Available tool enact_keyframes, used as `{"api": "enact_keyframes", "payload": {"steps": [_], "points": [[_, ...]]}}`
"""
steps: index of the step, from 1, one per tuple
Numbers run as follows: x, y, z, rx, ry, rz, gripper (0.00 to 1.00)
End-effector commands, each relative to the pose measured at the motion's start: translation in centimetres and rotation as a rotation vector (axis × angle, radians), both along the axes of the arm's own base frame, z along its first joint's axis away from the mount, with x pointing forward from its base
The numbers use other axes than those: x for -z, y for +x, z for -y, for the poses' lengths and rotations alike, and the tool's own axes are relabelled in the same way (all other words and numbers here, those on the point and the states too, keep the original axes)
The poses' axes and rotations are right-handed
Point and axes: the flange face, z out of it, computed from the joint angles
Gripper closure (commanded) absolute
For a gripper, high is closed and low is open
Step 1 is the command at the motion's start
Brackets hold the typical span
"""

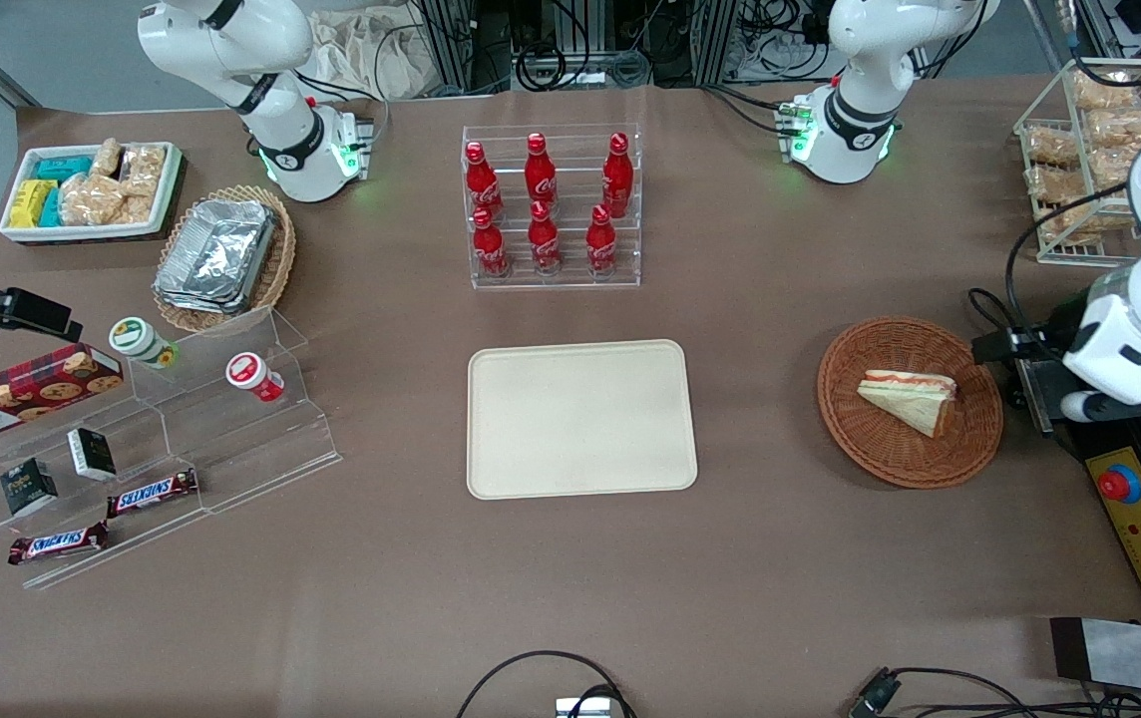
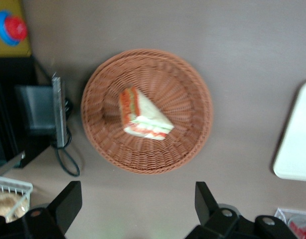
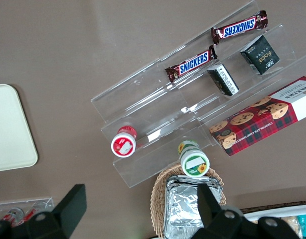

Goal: Place sandwich from basket to tray
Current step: 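Lower the open left gripper over the wrapped sandwich in the wicker basket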

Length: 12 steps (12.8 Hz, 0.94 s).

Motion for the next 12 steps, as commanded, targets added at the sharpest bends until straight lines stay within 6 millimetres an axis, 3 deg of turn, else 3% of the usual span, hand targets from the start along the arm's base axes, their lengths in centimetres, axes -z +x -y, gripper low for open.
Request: {"api": "enact_keyframes", "payload": {"steps": [1,3,7,10,12], "points": [[3.8,-0.2,-1.5,-0.223,0.029,-0.004,0.00],[7.6,-0.8,-3.3,-0.361,0.043,0.046,0.00],[15.3,-2.1,-2.7,-0.505,0.048,0.118,0.00],[19.3,-2.8,-2.6,-0.578,0.055,0.066,0.00],[20.8,-3.1,-2.5,-0.590,0.053,0.056,0.00]]}}
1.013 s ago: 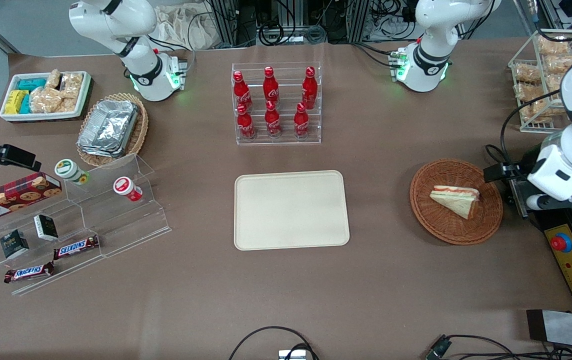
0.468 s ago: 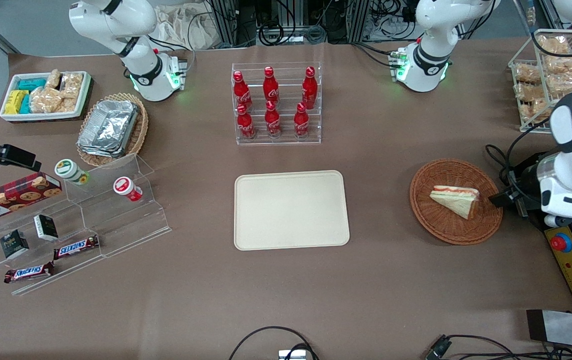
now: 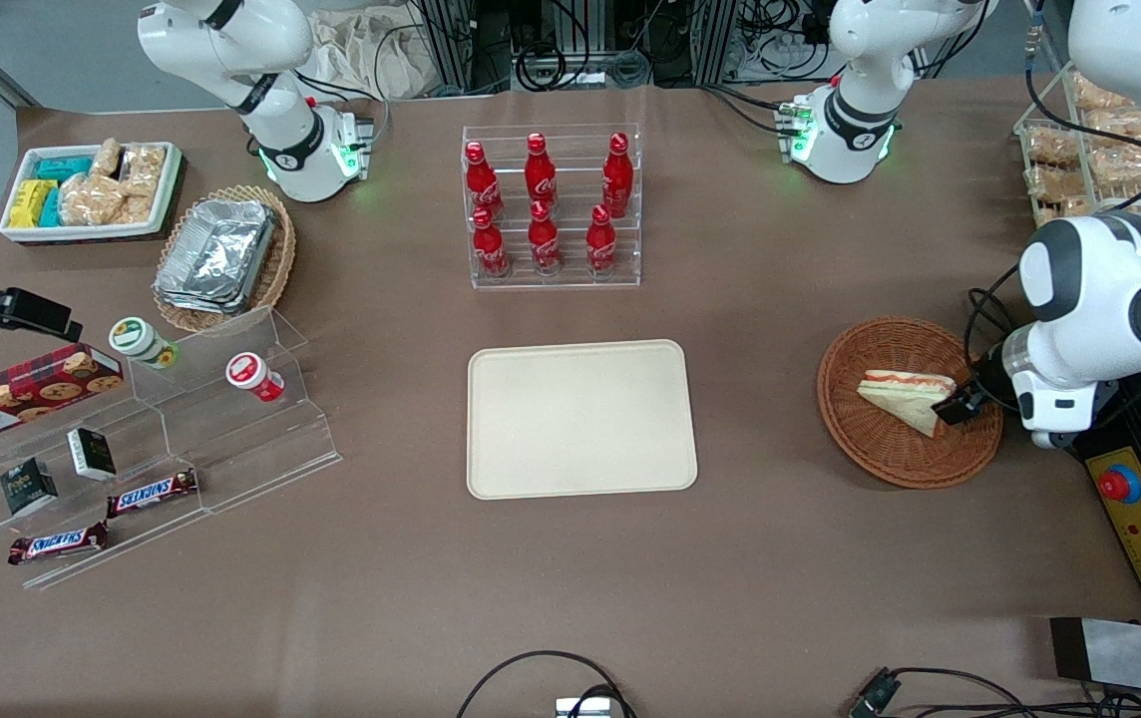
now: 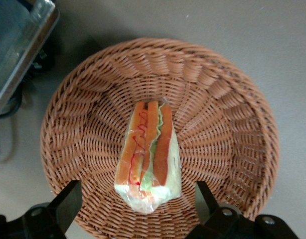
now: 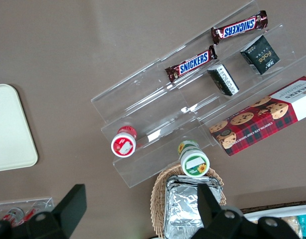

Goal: Place sandwich from basket to tray
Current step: 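Lower the open left gripper over the wrapped sandwich in the wicker basket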

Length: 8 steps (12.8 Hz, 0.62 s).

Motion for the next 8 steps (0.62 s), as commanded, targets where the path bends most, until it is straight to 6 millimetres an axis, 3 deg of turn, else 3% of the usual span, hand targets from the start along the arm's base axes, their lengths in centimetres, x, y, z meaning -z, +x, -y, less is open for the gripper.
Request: {"api": "enact_keyframes", "payload": {"steps": [1,4,5,6,7,8], "points": [[1.4,0.0,0.1,-0.051,-0.004,0.015,0.00],[3.8,0.3,0.2,-0.104,-0.012,0.012,0.00],[4.2,0.3,0.2,-0.109,-0.014,0.009,0.26],[4.2,0.3,0.2,-0.112,-0.013,0.007,0.82],[4.1,0.3,0.2,-0.111,-0.012,0.006,1.00],[4.1,0.3,0.3,-0.092,-0.007,0.005,1.00]]}}
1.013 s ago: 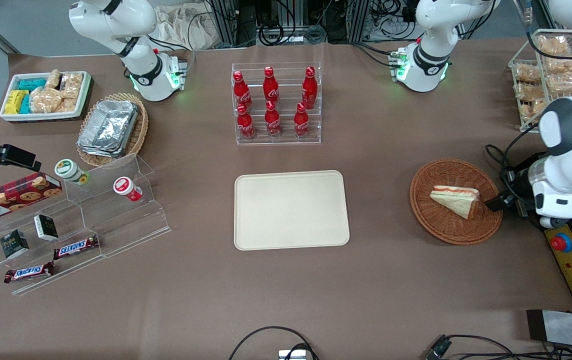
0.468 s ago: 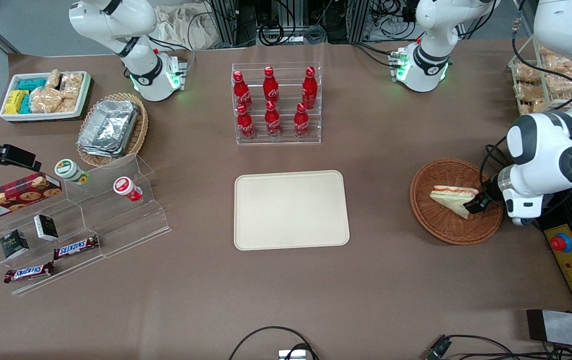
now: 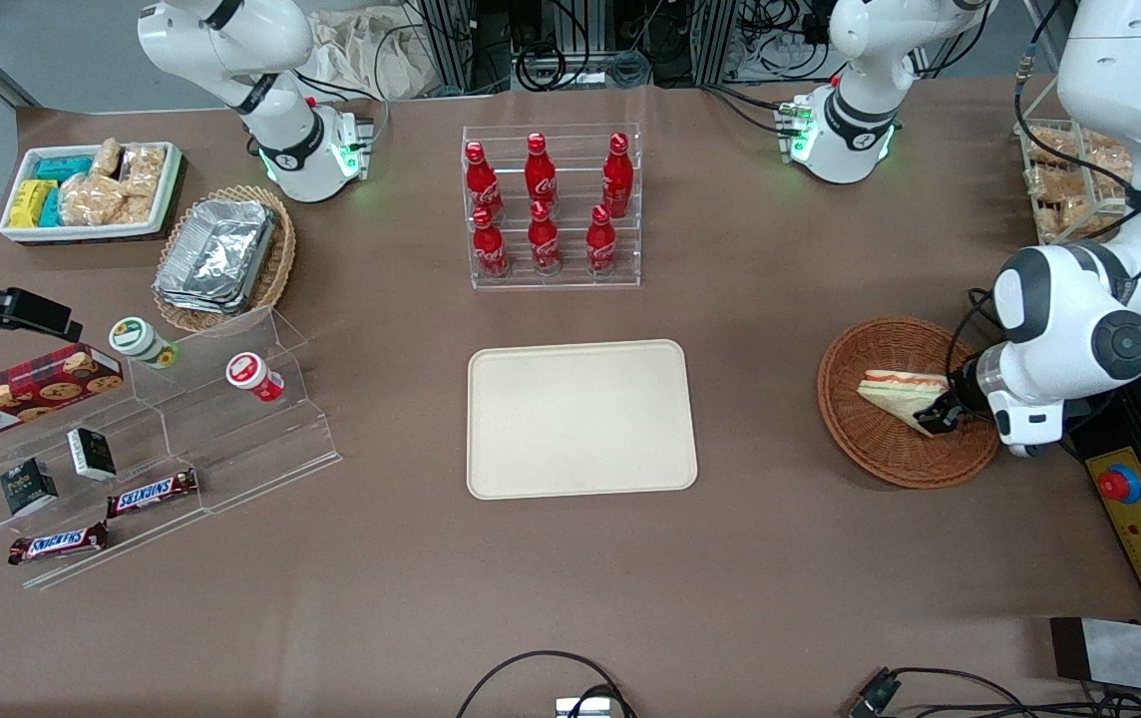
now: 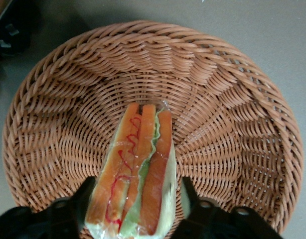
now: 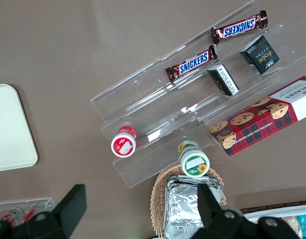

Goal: Place sandwich from basket to tray

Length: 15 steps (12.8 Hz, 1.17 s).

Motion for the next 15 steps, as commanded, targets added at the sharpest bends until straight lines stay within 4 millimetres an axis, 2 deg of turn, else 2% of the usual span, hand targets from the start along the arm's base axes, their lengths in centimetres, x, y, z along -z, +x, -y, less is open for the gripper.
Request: {"api": "enact_keyframes", "payload": {"steps": [1,3,4,8,10,11,13,14,15], "points": [[-0.6,0.2,0.2,0.010,0.008,0.015,1.00],[-2.1,0.9,0.3,0.019,0.011,0.023,1.00],[-3.5,1.6,0.2,0.043,0.009,0.007,1.00],[-11.9,4.9,0.0,0.192,-0.017,-0.036,1.00],[-17.0,6.5,2.6,0.276,-0.035,0.004,1.00],[-19.7,7.2,4.4,0.311,-0.045,0.012,1.00],[-22.2,8.3,10.5,0.425,-0.082,0.052,1.00],[-21.6,8.1,14.9,0.535,-0.099,0.056,1.00],[-20.0,7.7,19.6,0.624,-0.086,0.035,1.00]]}}
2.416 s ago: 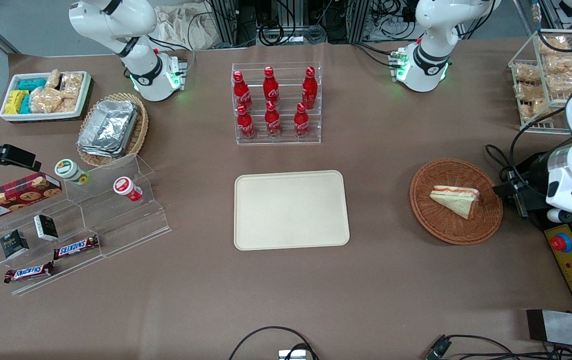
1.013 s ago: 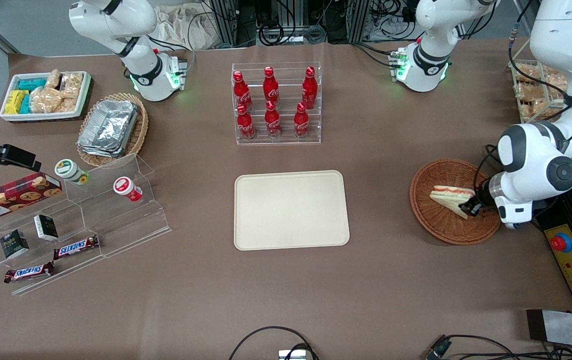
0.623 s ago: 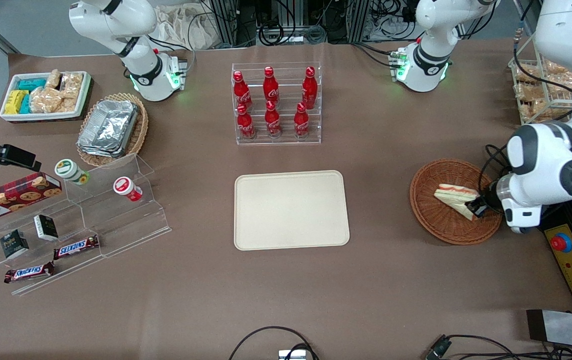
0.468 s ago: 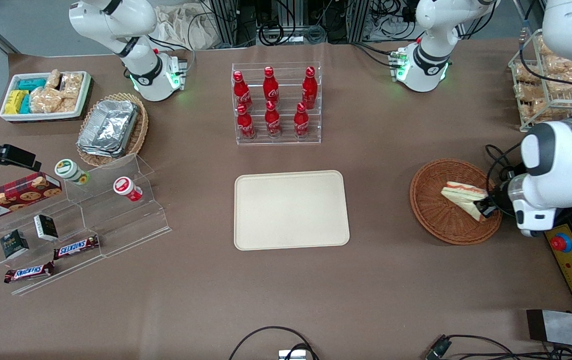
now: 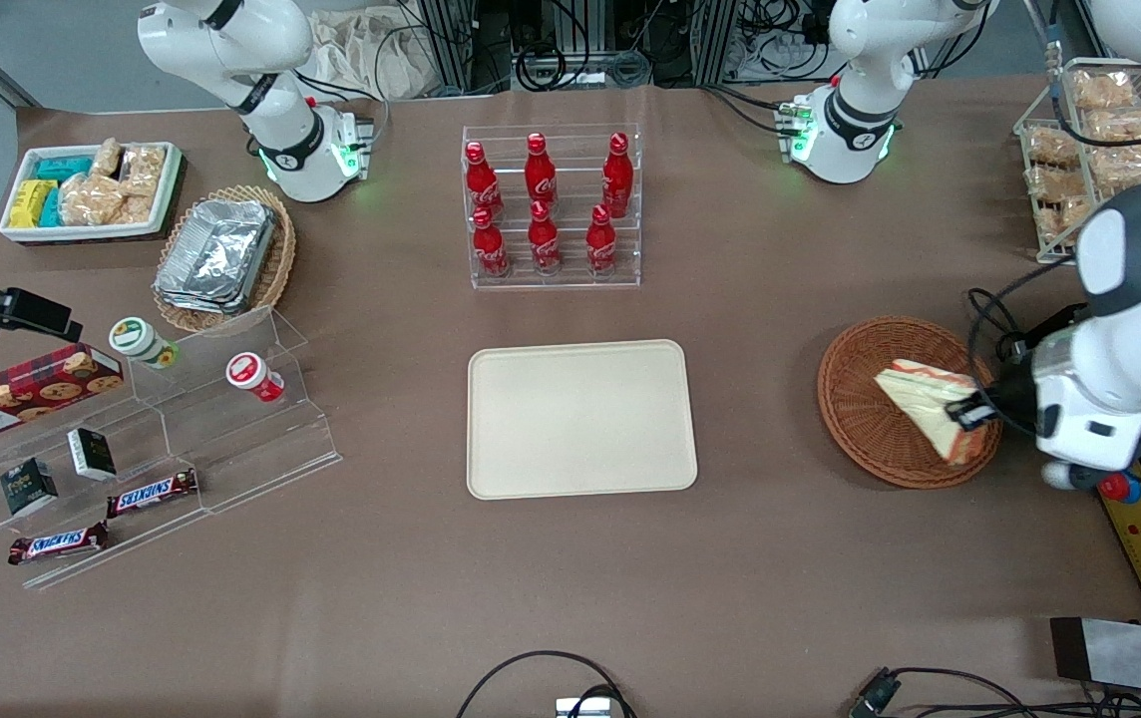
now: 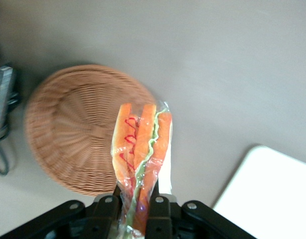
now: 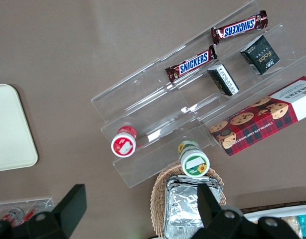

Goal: Place sandwich from basket to tray

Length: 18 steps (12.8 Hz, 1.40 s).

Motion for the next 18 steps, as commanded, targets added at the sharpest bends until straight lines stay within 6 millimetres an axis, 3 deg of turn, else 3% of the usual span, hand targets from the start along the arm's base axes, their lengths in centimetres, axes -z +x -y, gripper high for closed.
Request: {"api": "enact_keyframes", "payload": {"steps": [1,3,6,7,9,11,12,13,14,18], "points": [[4.3,-0.1,11.3,0.225,0.020,-0.035,1.00],[9.2,-1.6,18.4,0.326,0.039,-0.069,1.00],[14.9,-2.6,26.1,0.331,-0.014,-0.024,1.00],[16.9,-3.5,27.8,0.364,-0.003,-0.036,1.00],[20.1,-4.6,29.0,0.392,0.009,-0.080,1.00],[21.7,-6.1,30.8,0.427,0.015,-0.106,0.96],[22.4,-7.0,31.8,0.445,0.022,-0.116,0.88],[23.4,-7.4,32.0,0.443,0.025,-0.133,0.56],[23.7,-7.5,32.1,0.430,0.026,-0.136,0.01],[22.1,-6.7,31.6,0.403,0.016,-0.123,0.00]]}}
